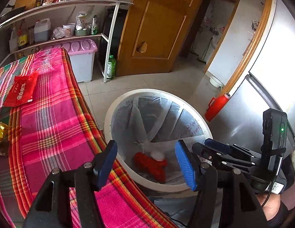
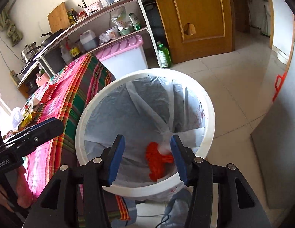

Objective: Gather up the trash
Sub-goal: 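Carry the red bag and cup over the white bin and open both tools, then move both tools back over the trash on the table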

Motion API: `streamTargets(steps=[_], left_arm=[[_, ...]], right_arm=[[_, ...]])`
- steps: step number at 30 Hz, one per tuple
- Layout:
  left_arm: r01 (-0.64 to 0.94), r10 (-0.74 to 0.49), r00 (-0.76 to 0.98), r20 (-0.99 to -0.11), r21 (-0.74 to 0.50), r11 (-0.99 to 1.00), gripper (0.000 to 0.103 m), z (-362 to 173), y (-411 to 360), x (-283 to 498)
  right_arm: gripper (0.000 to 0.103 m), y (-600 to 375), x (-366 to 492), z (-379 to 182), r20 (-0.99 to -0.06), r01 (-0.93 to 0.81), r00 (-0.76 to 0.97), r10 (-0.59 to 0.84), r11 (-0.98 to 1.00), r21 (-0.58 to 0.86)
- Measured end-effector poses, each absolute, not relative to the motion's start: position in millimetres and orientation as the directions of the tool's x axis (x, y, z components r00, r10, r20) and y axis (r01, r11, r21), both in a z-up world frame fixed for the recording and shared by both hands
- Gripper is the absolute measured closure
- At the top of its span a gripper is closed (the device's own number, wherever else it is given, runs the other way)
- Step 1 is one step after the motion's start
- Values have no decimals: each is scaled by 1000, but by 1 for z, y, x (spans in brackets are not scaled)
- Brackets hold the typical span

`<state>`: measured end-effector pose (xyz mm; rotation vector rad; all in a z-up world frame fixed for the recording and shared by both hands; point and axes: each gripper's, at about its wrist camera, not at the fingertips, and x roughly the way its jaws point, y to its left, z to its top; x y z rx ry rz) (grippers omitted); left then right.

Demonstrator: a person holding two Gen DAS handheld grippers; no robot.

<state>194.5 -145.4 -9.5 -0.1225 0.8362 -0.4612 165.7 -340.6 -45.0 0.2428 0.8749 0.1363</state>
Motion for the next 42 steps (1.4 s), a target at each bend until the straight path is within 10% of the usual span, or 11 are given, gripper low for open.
streamTargets(steps=[42], left_arm=[[-97, -77, 828, -555, -278, 956, 38, 12, 73, 77]], right_arm=[[46, -166, 134, 18, -649, -427, 619, 442, 883, 193]])
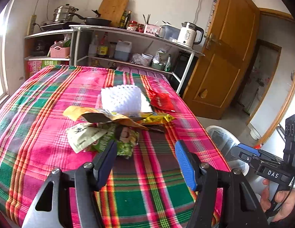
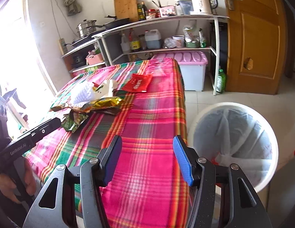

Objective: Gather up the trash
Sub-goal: 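Move both tools back over the trash on the table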

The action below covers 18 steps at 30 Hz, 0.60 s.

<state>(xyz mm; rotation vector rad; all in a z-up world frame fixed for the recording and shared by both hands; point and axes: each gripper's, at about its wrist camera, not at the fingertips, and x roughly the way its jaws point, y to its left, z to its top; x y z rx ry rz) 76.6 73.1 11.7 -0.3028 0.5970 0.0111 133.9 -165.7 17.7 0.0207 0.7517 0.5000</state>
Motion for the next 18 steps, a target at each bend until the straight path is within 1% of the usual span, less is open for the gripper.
streamTargets(steps=[10, 18], left_arm=[[-228, -25, 817, -576, -362, 904, 31, 2, 127, 93], [-262, -49, 808, -587, -432, 863, 30, -5, 143, 115]], right_arm=[[46, -126, 155, 19, -646, -486, 597, 475, 856, 180], [46, -102, 177, 20, -646, -526, 585, 491, 835, 159]])
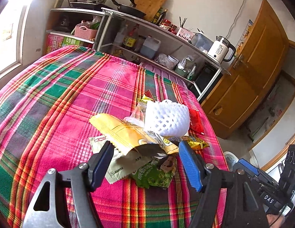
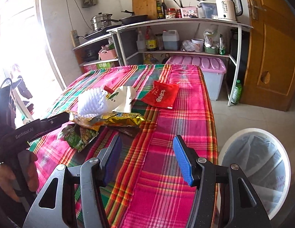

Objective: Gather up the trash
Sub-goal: 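Move both tools back over the trash on the table, then grasp the yellow snack bag with the left tool while the right tool grasps the yellow candy wrapper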

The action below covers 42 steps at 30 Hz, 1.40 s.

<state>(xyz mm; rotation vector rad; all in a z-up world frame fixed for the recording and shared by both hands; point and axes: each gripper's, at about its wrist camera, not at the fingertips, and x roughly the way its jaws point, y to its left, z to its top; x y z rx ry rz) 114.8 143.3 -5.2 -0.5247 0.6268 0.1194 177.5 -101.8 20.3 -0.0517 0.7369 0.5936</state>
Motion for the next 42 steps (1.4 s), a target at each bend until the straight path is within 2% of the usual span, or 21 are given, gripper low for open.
streamTargets(steps=[9, 11, 12, 14, 17, 20, 26, 32, 35, 37, 42], left_arm=[[-270, -64, 806, -588, -462, 845, 33, -10, 147, 132], [-263, -69, 805, -589, -459, 849, 46, -11, 147, 133], [-256, -76, 804, -590, -459, 851, 48, -12, 146, 133], [-242, -89, 802, -590, -458, 855, 60, -13, 145, 132], [-219, -101, 803, -587, -449, 866, 73, -11, 142, 131], [-197, -110, 807, -580, -441, 876, 79, -8, 140, 127], [-170, -124, 813, -569, -436, 884, 81, -1, 136, 122], [-154, -133, 809, -572, -426, 891, 81, 3, 131, 116], [-145, -136, 809, -572, -418, 897, 80, 6, 128, 113], [-137, -140, 809, -571, -414, 900, 81, 7, 125, 111], [-115, -149, 809, -568, -403, 908, 82, 12, 119, 108]], right_arm=[[46, -68, 214, 14, -670, -610, 523, 527, 781, 138], [46, -59, 220, 11, -678, -632, 501, 538, 763, 138], [46, -55, 223, 10, -681, -645, 490, 544, 752, 137], [46, -47, 226, 6, -686, -675, 471, 555, 727, 126], [46, -37, 233, -2, -703, -712, 440, 559, 694, 106], [46, -30, 234, -9, -725, -745, 393, 565, 658, 109], [46, -29, 217, -18, -751, -791, 325, 575, 601, 118], [64, -27, 196, -23, -773, -826, 293, 562, 556, 91], [70, -29, 188, -25, -783, -832, 298, 547, 551, 68], [79, -30, 188, -27, -786, -820, 309, 536, 569, 66], [86, -45, 185, -24, -773, -783, 332, 541, 615, 94]])
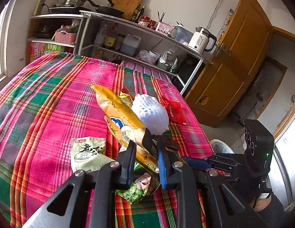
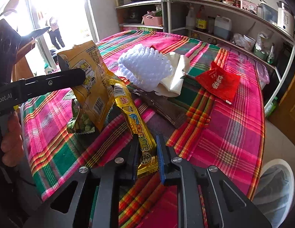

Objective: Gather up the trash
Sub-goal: 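Grasp the yellow snack bag with the left tool while the right tool grasps the yellow candy wrapper, then carry the yellow bag and wrapper over the bin and open both tools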

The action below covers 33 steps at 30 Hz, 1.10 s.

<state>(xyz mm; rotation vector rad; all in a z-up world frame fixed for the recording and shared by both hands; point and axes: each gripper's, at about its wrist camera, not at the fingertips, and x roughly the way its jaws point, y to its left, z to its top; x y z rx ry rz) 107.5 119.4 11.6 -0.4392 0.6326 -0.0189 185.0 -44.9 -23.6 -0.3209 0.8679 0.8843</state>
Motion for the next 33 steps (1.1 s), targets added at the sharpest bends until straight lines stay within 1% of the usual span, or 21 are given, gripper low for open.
streamTargets(steps=[1, 3, 5, 11, 21, 33], left_arm=[[-111, -150, 809, -568, -399, 910, 85, 12, 118, 107], [-99, -154, 810, -566, -391, 915, 87, 14, 114, 105], [-85, -159, 810, -565, -381, 920, 91, 15, 109, 103], [-58, -173, 805, -568, -365, 929, 97, 17, 95, 101], [-14, -187, 814, -550, -341, 940, 99, 29, 76, 88], [68, -244, 801, -546, -322, 944, 99, 37, 41, 91]], right_arm=[[86, -48, 183, -23, -771, -774, 336, 542, 625, 101], [86, -55, 179, -21, -764, -756, 346, 545, 644, 117], [87, -63, 174, -19, -756, -739, 357, 549, 661, 130], [87, -81, 157, -16, -745, -694, 389, 541, 705, 150], [87, -114, 146, -2, -711, -611, 453, 538, 768, 191], [87, -147, 136, 8, -680, -533, 524, 512, 820, 207]])
